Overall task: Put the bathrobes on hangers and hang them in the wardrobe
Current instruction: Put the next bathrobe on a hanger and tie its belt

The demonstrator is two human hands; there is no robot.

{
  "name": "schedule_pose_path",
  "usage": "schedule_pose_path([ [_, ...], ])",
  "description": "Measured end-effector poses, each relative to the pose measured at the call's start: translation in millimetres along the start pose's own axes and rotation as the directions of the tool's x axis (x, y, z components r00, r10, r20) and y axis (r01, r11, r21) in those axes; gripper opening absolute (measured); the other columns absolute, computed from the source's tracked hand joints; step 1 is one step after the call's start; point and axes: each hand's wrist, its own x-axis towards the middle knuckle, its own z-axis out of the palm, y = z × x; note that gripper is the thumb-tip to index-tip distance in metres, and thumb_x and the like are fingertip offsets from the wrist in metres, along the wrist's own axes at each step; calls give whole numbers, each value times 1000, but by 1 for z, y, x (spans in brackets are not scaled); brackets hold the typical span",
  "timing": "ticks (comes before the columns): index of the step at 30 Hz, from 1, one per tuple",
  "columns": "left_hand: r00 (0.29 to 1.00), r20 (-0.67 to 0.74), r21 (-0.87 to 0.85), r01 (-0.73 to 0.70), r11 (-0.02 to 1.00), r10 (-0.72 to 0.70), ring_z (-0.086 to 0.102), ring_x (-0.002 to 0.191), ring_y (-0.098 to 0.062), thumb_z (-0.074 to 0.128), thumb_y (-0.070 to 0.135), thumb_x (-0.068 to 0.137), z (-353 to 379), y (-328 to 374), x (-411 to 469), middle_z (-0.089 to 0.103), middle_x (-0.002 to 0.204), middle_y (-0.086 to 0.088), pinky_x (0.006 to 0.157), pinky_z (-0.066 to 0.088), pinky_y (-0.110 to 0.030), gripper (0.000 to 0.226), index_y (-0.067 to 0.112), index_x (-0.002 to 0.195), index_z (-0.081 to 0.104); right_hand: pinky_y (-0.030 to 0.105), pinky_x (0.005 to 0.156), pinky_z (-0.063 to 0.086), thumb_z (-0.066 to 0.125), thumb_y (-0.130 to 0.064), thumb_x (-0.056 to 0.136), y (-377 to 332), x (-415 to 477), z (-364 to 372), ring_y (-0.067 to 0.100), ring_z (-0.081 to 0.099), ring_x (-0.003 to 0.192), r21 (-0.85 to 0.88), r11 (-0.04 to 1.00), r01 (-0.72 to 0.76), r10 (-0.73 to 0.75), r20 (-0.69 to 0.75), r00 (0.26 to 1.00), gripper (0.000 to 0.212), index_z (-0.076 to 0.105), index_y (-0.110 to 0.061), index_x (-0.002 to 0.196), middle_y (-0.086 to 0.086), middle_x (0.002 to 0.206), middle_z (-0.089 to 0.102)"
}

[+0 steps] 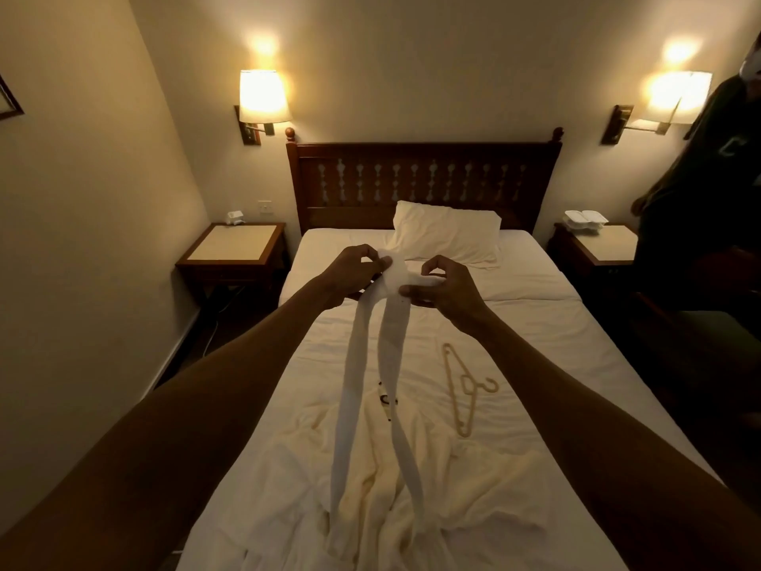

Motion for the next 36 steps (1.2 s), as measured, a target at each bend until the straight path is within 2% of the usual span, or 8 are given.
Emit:
schedule_pose_path([
  [4, 998, 6, 21, 59, 998, -59, 64, 84, -20, 57, 45, 96, 4, -4, -3, 64, 103, -6, 70, 58, -34, 34, 16, 112, 53, 46, 72, 61, 85, -20, 70, 3, 2, -7, 32, 64, 92, -201, 978, 56, -70, -66, 995, 38, 58, -8, 92, 9, 96, 63],
  [7, 981, 127, 23, 148, 989, -149, 65, 94, -23, 63, 52, 90, 2, -8, -9, 64, 107, -7, 75, 58, -37, 49, 19, 121, 45, 46, 79, 58, 85, -24, 71, 7, 5, -13, 24, 62, 87, -344, 938, 50, -107, -147, 983, 35, 61, -11, 93, 2, 93, 63],
  [13, 961, 274, 190, -10, 982, -44, 66, 100, -27, 85, 15, 74, -4, -29, -19, 68, 108, -10, 83, 59, -35, 72, 21, 123, 32, 33, 85, 51, 75, -20, 80, 18, 3, -6, 20, 57, 95, -439, 898, 21, -104, -165, 981, 26, 65, -12, 103, 1, 106, 62],
  [17, 967, 243, 300, -148, 942, 75, 68, 90, -18, 84, 12, 75, -9, -32, -20, 69, 102, -4, 80, 56, -26, 63, 19, 117, 38, 31, 91, 49, 63, -10, 87, 21, 2, 4, 26, 63, 105, -562, 820, 105, -136, -14, 991, 25, 72, -10, 110, 9, 121, 67],
  [24, 947, 234, 456, -308, 835, 221, 68, 93, -22, 82, 4, 75, -19, -30, -19, 68, 97, -4, 87, 57, -33, 27, 12, 90, 60, 33, 96, 46, 61, -14, 92, 31, 14, 5, 27, 55, 118, -655, 752, 74, 86, 209, 974, 31, 66, -11, 123, 10, 133, 58],
  [28, 938, 227, 464, -340, 818, 261, 68, 89, -20, 80, 2, 77, -20, -30, -21, 72, 89, -5, 91, 56, -38, 9, 6, 82, 73, 35, 87, 51, 60, -18, 95, 24, 10, 1, 25, 60, 98, -641, 764, 72, 190, 331, 924, 31, 65, -6, 123, 13, 118, 65],
  [32, 927, 253, 431, -364, 826, 277, 70, 85, -17, 77, 0, 79, -22, -23, -23, 74, 85, -4, 90, 57, -33, 9, 8, 83, 77, 43, 90, 55, 63, -31, 92, 24, 2, -6, 29, 64, 99, -542, 840, 21, 242, 410, 880, 34, 68, -9, 117, 11, 111, 69],
  [36, 927, 262, 363, -353, 862, 269, 71, 83, -14, 77, 0, 79, -23, -18, -24, 75, 87, -3, 87, 57, -27, 11, 6, 88, 78, 40, 84, 56, 73, -38, 82, 25, -4, -8, 29, 65, 95, -450, 892, -29, 218, 373, 902, 43, 71, -5, 109, 12, 101, 70],
])
